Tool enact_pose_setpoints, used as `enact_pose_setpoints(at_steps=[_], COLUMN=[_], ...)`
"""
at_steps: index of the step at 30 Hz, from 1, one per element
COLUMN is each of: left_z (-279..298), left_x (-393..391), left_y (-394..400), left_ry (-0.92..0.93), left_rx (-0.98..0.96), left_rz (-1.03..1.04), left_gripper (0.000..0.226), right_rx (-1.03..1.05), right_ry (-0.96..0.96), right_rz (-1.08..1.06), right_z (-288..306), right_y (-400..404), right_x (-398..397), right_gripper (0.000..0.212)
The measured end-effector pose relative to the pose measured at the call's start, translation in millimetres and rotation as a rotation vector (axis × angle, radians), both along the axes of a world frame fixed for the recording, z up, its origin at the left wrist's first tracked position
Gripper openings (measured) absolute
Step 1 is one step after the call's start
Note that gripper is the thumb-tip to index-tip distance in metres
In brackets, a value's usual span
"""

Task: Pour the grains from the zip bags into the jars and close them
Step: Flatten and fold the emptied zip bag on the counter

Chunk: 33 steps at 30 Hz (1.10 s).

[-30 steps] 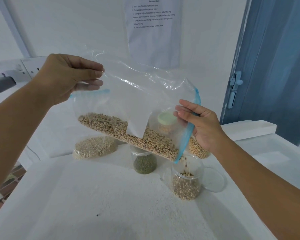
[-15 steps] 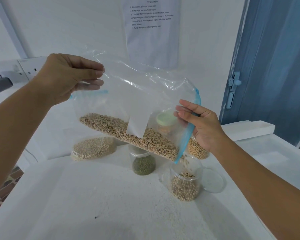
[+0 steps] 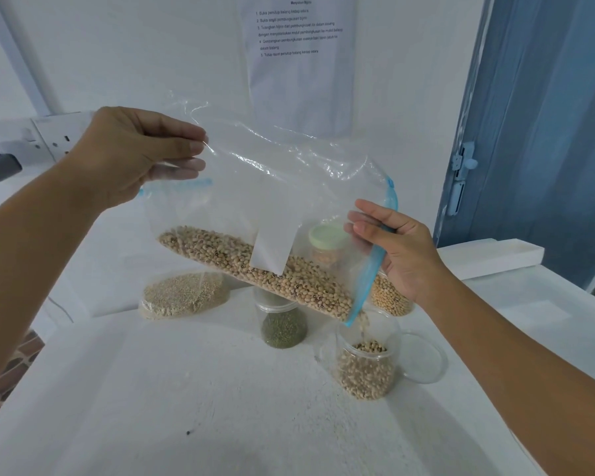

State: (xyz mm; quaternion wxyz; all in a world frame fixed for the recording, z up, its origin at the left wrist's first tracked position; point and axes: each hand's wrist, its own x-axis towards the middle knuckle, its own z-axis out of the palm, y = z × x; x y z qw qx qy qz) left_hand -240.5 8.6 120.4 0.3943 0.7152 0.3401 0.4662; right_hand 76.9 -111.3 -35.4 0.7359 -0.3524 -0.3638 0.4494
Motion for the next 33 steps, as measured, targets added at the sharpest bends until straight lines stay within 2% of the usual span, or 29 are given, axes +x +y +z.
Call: enact_pose_setpoints(at_steps=[33], left_z=[-4.4], left_x=[3.5], left_y=[2.8], left_ry=[0.016], left_rx=[0.014], left_rz=[-0.029], left_gripper=[0.015], right_rx=[-0.013], right_ry=[-0.014], right_rz=[-0.014], right_z=[-8.3], right_y=[-7.0], right_x=[1.9], right_gripper=[0.036])
